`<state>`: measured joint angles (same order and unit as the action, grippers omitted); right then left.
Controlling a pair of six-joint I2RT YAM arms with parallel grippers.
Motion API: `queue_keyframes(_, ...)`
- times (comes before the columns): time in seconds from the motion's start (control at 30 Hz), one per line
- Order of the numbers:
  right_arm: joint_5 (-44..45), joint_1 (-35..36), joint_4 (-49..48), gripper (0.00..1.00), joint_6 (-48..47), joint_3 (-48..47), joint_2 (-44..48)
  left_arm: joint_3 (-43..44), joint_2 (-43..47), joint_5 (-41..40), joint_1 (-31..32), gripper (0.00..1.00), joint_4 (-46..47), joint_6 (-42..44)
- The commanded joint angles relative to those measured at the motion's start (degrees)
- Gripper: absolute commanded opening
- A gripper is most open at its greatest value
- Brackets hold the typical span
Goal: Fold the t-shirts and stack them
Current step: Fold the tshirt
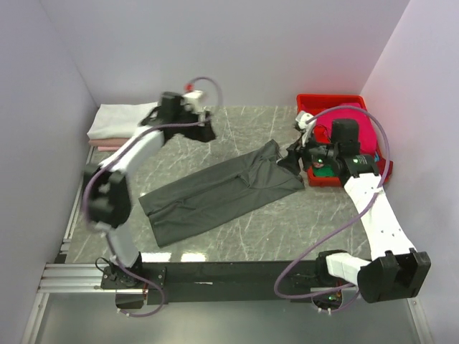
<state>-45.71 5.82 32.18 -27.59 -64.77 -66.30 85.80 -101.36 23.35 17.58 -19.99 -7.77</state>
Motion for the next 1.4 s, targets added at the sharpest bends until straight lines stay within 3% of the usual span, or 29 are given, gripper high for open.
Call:
queue_keyframes(0.0, -3.9, -2.7, -0.9, 0.67, 1.1, 2.7, 1.3, 12.0, -13.3, 2.5, 5.1, 0.73, -8.1, 15.7)
queue_keyframes(0.07, -4.6, -4.7, -1.3, 0.67, 1.5, 3.7, 1.4, 20.0, -19.0, 3.4, 7.0, 0.60, -9.3, 16.7)
queue_keyframes(0.2, -6.5, -8.4, -1.3, 0.67, 1.7, 4.0, 0.6, 30.2, -31.6, 0.7, 10.6, 0.57, -9.5, 16.9)
queue_keyframes(0.33, -7.7, -10.1, -1.9, 0.67, 1.8, 5.4, 0.1, 39.2, -38.4, -2.5, 12.6, 0.57, -10.5, 16.3)
queue_keyframes(0.7, -9.3, -10.7, -1.3, 0.67, 1.7, 5.0, -1.7, 36.6, -41.0, 2.1, 13.9, 0.51, -11.3, 17.2)
queue_keyframes(0.87, -9.2, -10.9, -1.5, 0.67, 1.8, 5.4, -1.5, 37.2, -42.3, 1.4, 14.9, 0.33, -13.1, 16.9)
queue_keyframes(1.03, -9.2, -10.9, -1.1, 0.66, 1.7, 5.2, -2.2, 35.9, -41.3, 4.0, 15.0, 0.24, -13.7, 17.3)
queue_keyframes(1.1, -9.0, -10.9, -1.0, 0.66, 1.9, 5.2, -2.5, 35.3, -40.6, 1.6, 15.0, 0.00, -13.1, 16.7)
queue_keyframes(1.3, -7.0, -10.9, -1.4, 0.66, 2.5, 5.4, -3.2, 36.9, -40.9, -9.2, 10.0, 0.00, -10.3, 7.8)
queue_keyframes(1.37, -6.0, -10.9, -1.6, 0.66, 2.8, 5.4, -4.5, 35.7, -40.1, -9.5, 6.7, 0.00, -8.3, 2.3)
